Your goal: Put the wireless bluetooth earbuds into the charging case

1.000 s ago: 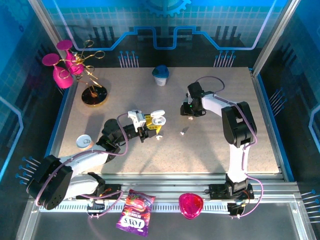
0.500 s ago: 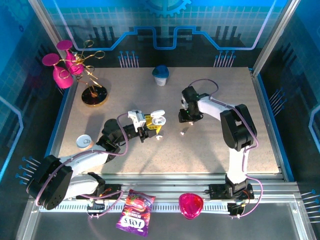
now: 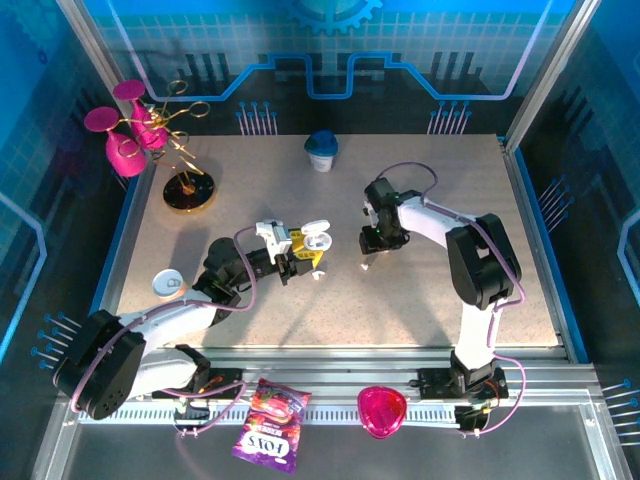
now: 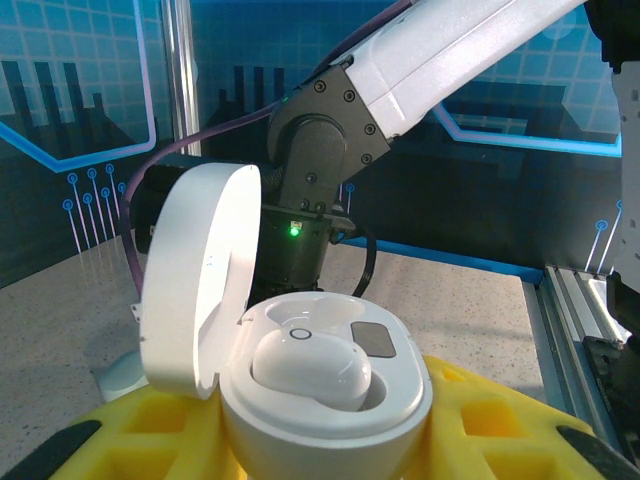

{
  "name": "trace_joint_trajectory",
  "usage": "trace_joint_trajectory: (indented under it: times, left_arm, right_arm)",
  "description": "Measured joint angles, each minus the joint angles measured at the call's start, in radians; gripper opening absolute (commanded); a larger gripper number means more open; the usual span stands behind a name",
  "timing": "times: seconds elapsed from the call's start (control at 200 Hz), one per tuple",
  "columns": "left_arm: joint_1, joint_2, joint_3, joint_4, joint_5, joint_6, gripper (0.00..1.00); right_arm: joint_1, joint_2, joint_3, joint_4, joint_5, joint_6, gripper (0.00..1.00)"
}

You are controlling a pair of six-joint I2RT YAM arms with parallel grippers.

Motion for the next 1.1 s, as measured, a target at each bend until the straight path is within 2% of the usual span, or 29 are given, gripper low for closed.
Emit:
trace_joint_trajectory:
  times: [0.395, 0.715, 1.101]
  left_arm:
    - [0.000, 0.000, 0.000, 0.000, 0.001, 0.000, 0.25]
    - [0.000, 0.006, 0.000, 0.000, 0.001, 0.000, 0.24]
    - [0.000, 0.011, 0.000, 0.000, 0.001, 0.000, 0.24]
  right_arm:
    - [0.003, -0.079, -0.135, 0.077, -0.001, 0.072, 0.64]
    - [-0.047, -0.120, -0.213, 0.187, -0.030, 0.135, 0.61]
    - [-0.065, -0.074, -0.161, 0.203, -0.037, 0.143, 0.56]
